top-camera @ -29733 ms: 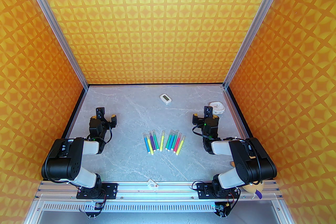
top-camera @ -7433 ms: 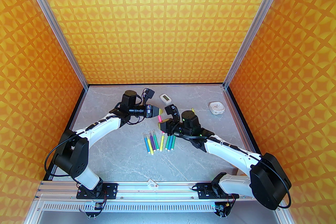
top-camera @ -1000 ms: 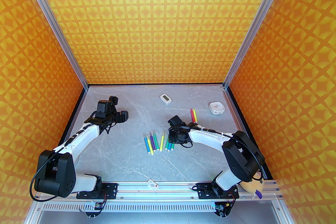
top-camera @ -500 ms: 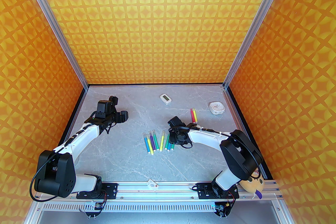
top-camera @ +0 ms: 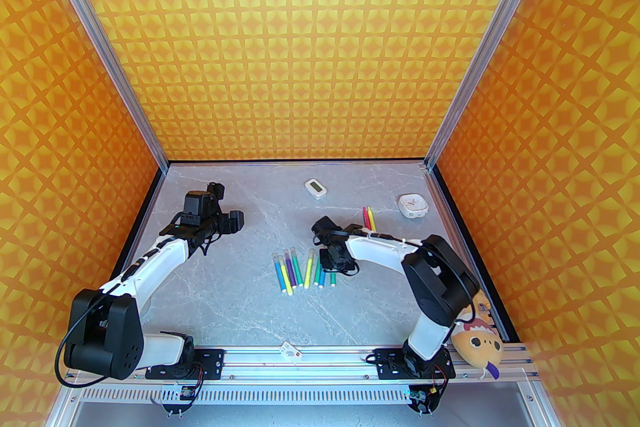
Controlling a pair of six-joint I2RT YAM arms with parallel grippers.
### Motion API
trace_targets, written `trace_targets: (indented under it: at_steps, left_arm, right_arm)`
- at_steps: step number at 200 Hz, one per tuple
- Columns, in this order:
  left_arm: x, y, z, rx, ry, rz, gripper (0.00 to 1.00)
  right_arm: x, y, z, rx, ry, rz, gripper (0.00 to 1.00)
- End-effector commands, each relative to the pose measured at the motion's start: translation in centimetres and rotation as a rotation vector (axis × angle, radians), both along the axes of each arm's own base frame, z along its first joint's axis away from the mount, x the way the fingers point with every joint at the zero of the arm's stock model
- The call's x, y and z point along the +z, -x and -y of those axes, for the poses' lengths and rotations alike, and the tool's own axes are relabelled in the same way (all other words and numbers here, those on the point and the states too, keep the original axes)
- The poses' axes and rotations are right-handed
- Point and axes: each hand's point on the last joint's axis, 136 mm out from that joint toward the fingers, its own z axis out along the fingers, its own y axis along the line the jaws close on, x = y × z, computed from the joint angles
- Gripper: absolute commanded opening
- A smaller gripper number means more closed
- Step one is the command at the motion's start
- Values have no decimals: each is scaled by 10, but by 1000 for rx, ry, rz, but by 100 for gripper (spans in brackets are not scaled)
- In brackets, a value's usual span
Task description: Open the pen caps
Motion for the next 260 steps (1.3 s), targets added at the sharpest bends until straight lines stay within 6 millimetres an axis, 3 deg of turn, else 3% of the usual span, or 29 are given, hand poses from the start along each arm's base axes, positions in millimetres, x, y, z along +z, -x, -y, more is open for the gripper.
trace_targets:
  at_steps: [1,93,127,197,224,260]
  left_arm:
    - [10,2,4,-32,-2,31,79]
    - [9,4,5,-44,-5,25,79]
    - [10,4,7,-49,7,22,79]
    - [16,1,36,-140,152,6,78]
    - [19,1,52,-191,215,-4,78]
    - [30,5,88,-317,349,-16,76]
  right_arm:
    - [-27,7,16,41,109,-68,25]
    - [-44,3,17,37,117,-95,24]
    - [-43,1,15,52,84,-84,16]
    - [10,-12,9,170,43,40,0]
    - [37,-20,-8,245,-66,150,0]
    - [63,-22,-36,356,-216,230,0]
